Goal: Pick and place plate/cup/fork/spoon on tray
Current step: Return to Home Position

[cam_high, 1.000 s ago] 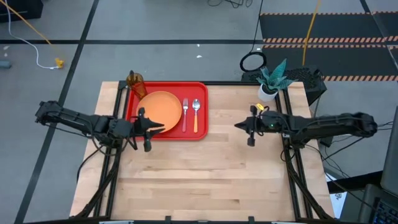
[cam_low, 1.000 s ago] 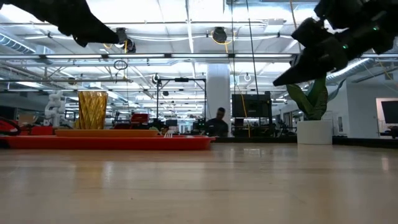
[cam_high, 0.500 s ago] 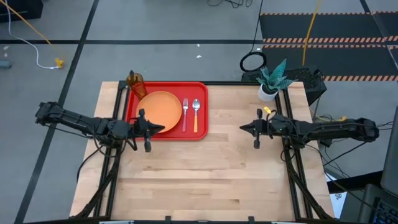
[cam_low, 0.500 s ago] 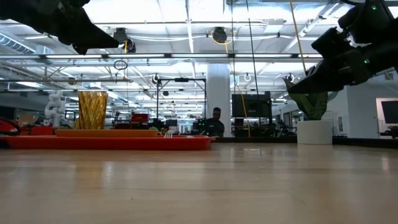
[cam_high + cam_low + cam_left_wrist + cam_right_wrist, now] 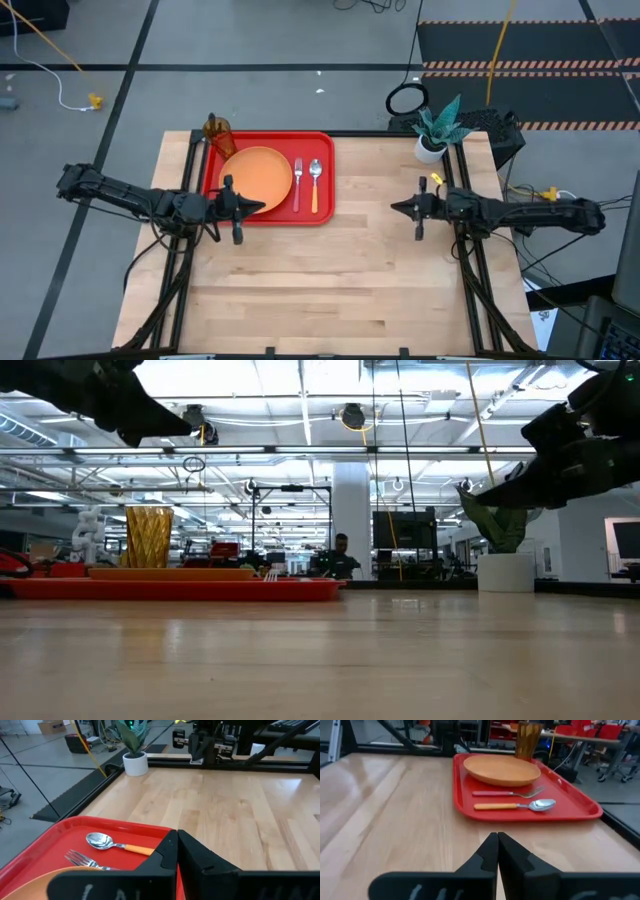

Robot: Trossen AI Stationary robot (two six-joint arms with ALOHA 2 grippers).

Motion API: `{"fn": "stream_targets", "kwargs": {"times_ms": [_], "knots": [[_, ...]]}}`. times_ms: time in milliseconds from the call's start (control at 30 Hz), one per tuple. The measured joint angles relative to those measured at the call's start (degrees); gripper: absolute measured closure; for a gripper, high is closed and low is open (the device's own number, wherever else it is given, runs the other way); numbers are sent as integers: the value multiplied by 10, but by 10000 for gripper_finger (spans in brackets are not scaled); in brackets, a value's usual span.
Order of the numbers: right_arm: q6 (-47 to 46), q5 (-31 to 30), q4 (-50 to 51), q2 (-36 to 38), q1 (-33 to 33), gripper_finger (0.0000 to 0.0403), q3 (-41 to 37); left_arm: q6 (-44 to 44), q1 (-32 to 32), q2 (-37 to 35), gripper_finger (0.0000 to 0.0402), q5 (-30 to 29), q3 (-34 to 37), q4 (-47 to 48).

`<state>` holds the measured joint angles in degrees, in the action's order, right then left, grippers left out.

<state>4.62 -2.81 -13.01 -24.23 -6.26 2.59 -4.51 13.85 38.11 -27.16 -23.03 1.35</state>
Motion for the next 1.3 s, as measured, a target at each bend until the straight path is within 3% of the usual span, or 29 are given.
{"fn": "stream_targets", "kwargs": {"times_ms": [300,800,1300], "knots": [[2,0,62,93,0,403,-1,20,0,-12,397,1,0,-34],[-14,43,133,236,0,403,-3,95,-7,-141,390,-13,0,36],[-44,37,120,237,43,403,-17,91,-23,-165,393,-8,0,62]]}}
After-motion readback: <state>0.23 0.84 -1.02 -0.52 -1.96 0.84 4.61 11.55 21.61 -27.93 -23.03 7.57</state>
